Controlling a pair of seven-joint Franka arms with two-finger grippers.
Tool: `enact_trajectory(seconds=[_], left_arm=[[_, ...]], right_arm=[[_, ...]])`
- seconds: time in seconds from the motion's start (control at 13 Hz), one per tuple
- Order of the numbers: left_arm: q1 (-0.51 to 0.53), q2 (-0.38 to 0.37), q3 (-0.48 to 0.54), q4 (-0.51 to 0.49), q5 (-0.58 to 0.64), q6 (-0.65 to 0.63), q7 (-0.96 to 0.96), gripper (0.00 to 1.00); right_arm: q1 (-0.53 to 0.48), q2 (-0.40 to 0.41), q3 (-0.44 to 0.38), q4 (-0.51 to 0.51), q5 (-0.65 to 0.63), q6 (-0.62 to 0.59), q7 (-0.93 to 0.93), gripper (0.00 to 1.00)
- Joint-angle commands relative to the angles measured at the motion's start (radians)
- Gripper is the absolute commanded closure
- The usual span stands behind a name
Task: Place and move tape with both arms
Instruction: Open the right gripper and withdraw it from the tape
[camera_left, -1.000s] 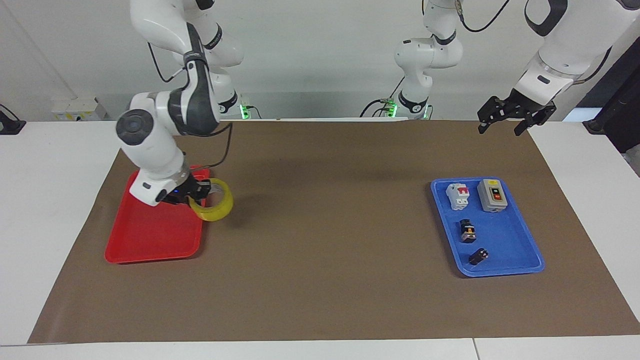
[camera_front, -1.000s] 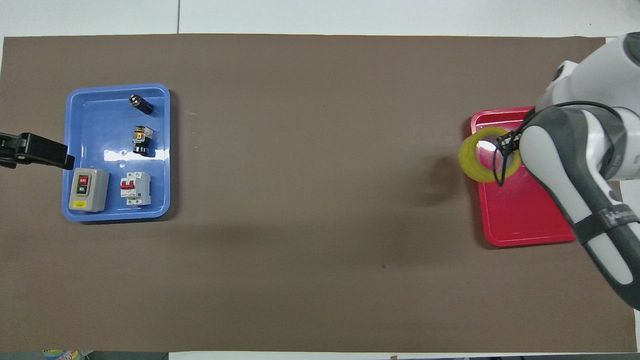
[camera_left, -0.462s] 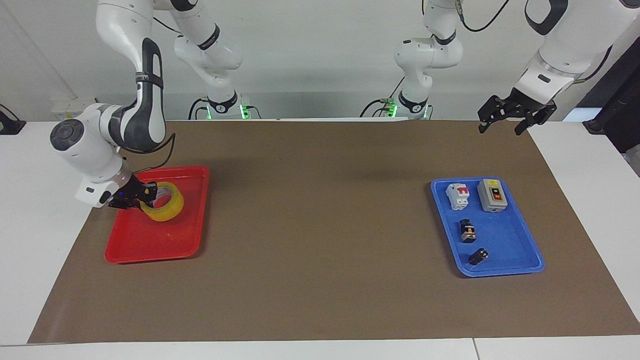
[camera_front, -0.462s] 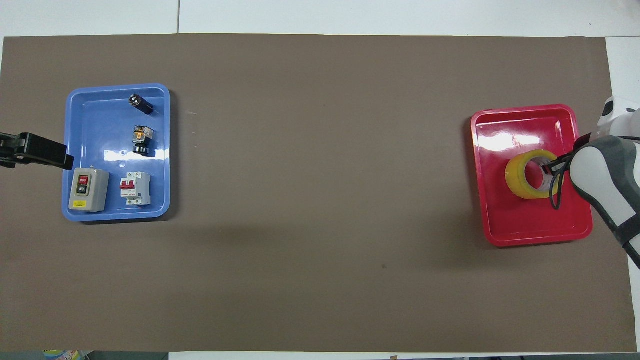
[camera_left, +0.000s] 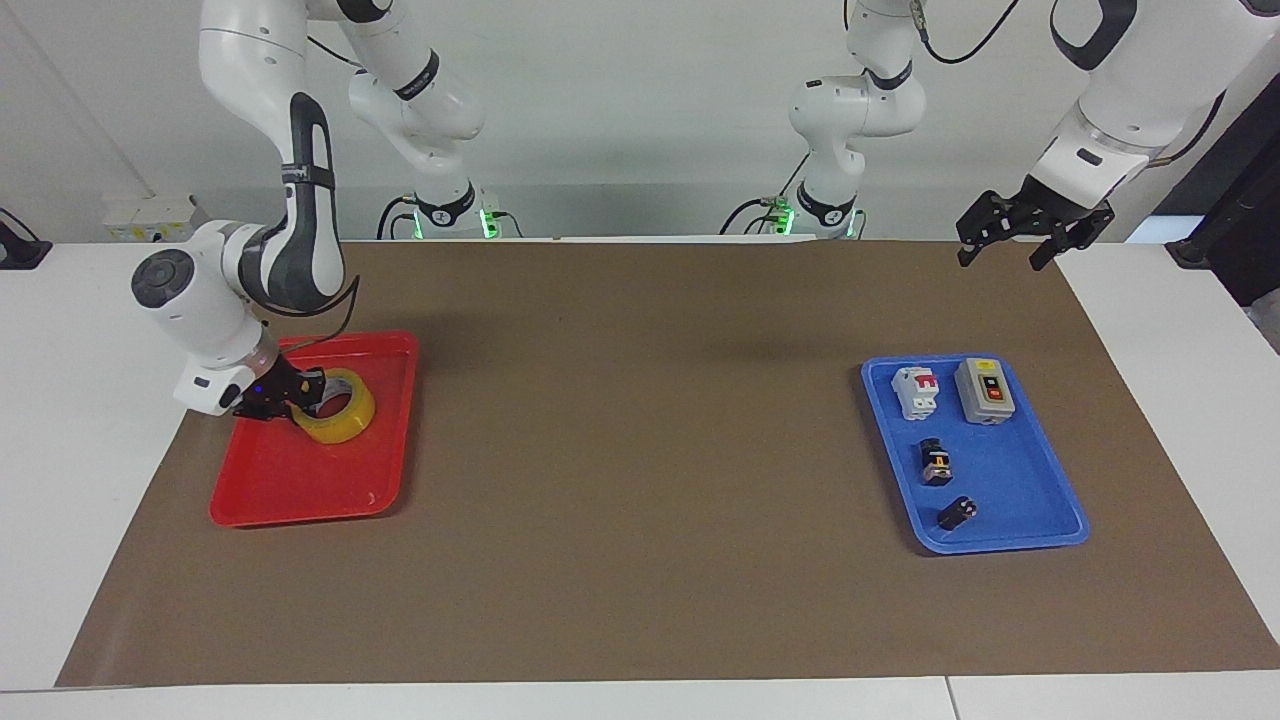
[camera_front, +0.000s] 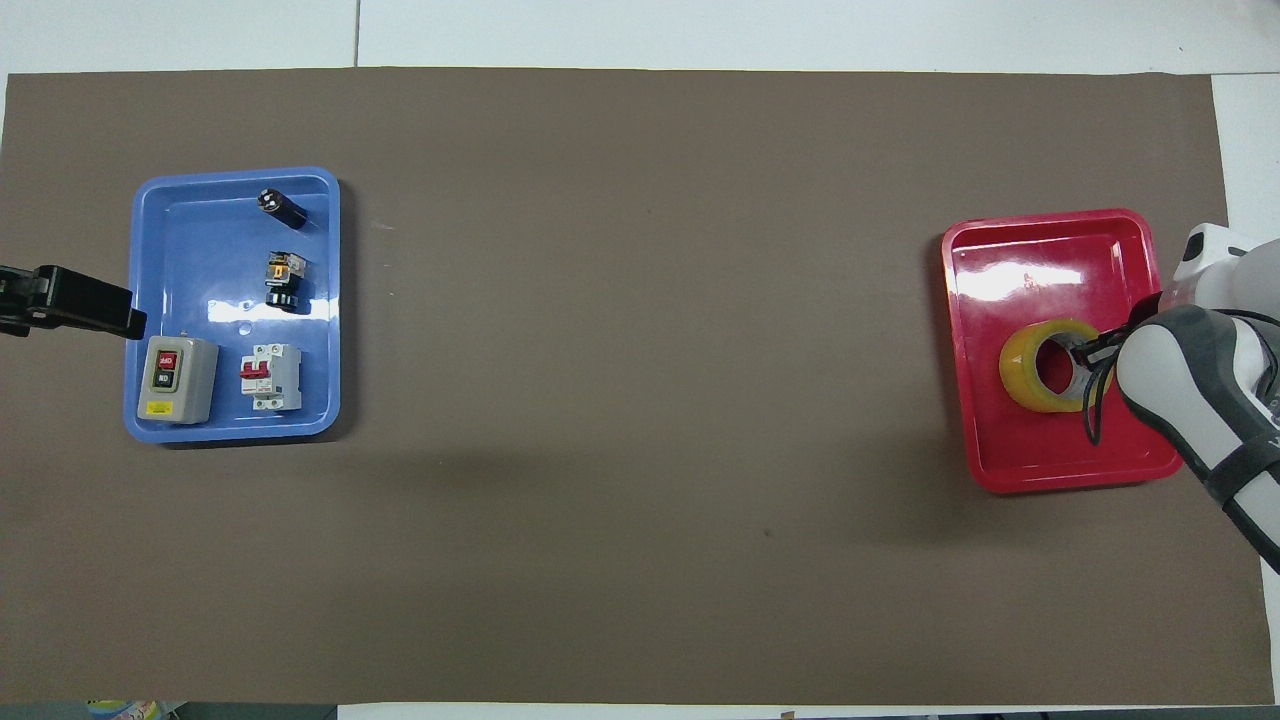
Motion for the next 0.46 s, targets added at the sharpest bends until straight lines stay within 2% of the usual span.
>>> enact_trajectory(seconds=[0.0,0.15,0.38], left_arm=[[0.008,-0.021,-0.005,-0.012,0.011,-0.007,0.002,0.0],[0.008,-0.021,-0.005,-0.012,0.011,-0.007,0.002,0.0],[0.008,-0.021,-0.005,-0.012,0.011,-0.007,0.002,0.0]], right_arm=[[-0.022,-0.023,0.015,-0.01,-0.005,0.004,-0.026,0.0],[-0.011,-0.047,0.018,0.045,-0.005,-0.064,-0.023,0.0],[0.022,-0.064,0.027,0.223,-0.004,-0.29,0.064,0.0]])
